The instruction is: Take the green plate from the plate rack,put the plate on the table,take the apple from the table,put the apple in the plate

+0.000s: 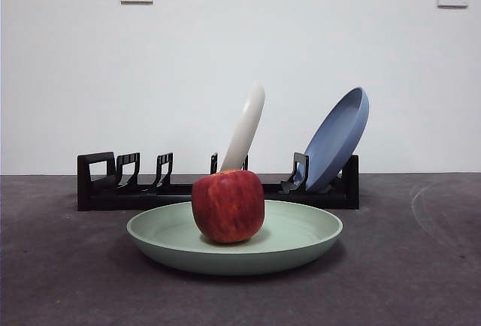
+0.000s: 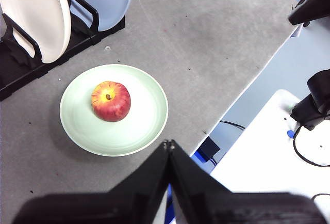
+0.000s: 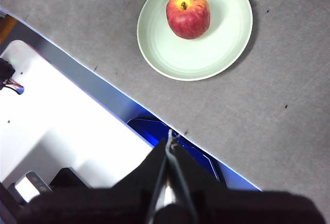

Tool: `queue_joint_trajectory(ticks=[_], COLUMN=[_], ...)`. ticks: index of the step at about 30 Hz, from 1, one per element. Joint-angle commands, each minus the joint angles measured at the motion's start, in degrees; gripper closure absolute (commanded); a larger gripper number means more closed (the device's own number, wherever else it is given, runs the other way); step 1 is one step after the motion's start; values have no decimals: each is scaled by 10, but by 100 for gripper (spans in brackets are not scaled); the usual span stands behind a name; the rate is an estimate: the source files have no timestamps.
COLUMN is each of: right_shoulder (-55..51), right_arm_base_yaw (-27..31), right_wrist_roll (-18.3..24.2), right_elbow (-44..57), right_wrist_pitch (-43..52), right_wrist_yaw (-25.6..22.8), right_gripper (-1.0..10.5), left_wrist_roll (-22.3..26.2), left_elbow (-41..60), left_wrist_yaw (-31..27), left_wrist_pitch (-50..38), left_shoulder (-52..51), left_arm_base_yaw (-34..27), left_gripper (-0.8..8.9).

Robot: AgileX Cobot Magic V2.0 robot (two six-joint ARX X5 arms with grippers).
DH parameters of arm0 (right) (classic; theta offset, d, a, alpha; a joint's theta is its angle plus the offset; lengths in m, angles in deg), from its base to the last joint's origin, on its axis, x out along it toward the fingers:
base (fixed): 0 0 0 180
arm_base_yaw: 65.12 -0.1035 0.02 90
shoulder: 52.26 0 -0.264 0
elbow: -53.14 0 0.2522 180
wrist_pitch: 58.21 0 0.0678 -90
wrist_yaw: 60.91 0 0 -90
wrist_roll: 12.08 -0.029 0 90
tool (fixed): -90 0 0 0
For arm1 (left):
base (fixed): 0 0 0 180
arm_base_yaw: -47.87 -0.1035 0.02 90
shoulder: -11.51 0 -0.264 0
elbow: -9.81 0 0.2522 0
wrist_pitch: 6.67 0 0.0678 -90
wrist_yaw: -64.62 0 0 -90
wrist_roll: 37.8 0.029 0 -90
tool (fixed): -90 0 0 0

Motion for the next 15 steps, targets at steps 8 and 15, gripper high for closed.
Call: queue_joint_trajectory(ticks=[8,15], right_shoulder=[-1,0], right_arm_base_yaw=[-1,-1], right_wrist_roll=[-25,-25], right_elbow=[4,4], right_wrist_pitch=[-14,-14], right_wrist_yaw=[-2,-43], right_gripper=[948,948], left_wrist_roll=[1,1], left_elbow=[2,2], left_wrist_yaw=[2,2], left_wrist_pitch=[-4,-4], left_shoulder=[0,10], left_arm_base_yaw=[-1,-1], left_gripper=[817,817])
